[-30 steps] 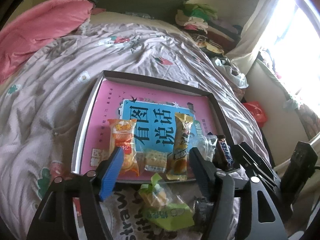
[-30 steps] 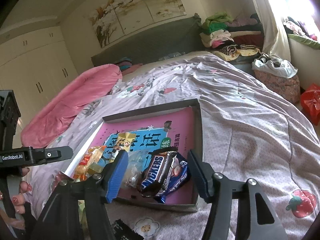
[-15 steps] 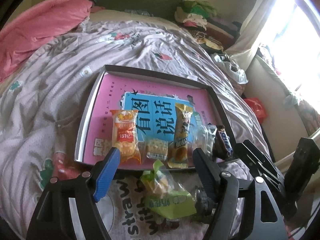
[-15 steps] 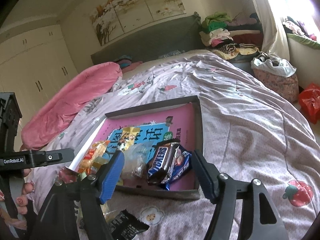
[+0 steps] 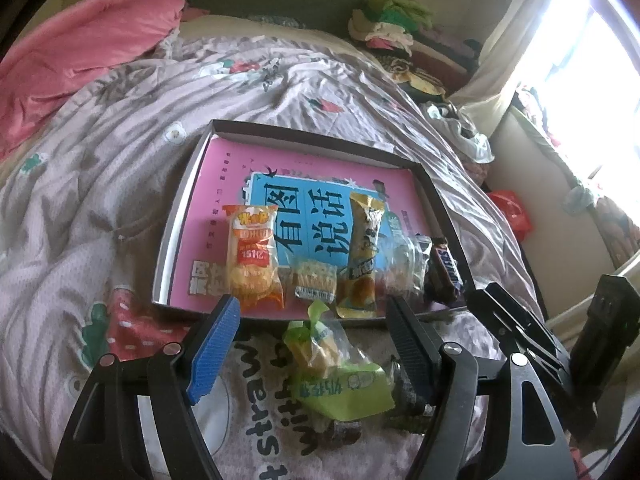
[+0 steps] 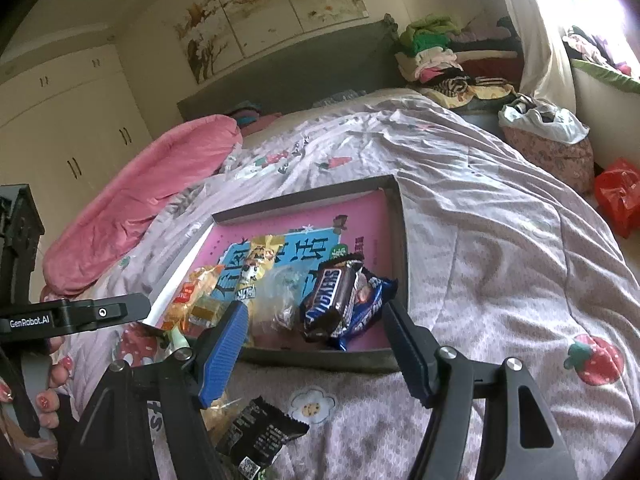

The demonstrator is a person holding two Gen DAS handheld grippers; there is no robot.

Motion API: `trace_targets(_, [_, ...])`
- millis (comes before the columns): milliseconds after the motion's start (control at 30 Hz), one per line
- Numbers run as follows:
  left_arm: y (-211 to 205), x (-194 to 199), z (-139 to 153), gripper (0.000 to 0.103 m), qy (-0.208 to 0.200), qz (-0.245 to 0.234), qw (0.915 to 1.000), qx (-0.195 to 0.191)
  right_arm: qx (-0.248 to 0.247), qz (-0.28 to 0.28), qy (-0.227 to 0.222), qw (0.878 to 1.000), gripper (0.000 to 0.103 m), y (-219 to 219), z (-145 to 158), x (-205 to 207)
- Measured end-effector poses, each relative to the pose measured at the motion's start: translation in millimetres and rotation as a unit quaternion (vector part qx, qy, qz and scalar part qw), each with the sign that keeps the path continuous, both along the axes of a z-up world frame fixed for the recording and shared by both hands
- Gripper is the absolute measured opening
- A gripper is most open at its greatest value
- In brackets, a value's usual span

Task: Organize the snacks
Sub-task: 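Withdraw left tool toward the green-and-yellow bag while right tool reaches the black bag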

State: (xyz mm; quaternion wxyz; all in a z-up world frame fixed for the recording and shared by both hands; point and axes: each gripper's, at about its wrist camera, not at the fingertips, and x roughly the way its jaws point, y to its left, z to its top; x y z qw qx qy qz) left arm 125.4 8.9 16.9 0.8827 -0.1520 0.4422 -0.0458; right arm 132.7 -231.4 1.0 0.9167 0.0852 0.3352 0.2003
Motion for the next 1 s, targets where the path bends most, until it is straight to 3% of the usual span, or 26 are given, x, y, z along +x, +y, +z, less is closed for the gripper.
trace_targets(500, [2.7,-6.2,-5.4,0.077,0.009,-0.003,0.9999,-0.009,-0.018,-0.004,0.034,0.999,0.069,10.2,8.2,-17.0])
trace_targets(1000, [4.2,-8.1,-23.7,0.077,0.030,-0.002,0.9994,-0.016,-0.053,0.008,0.110,0.992,0.069,27.5,-26.9,-39.6])
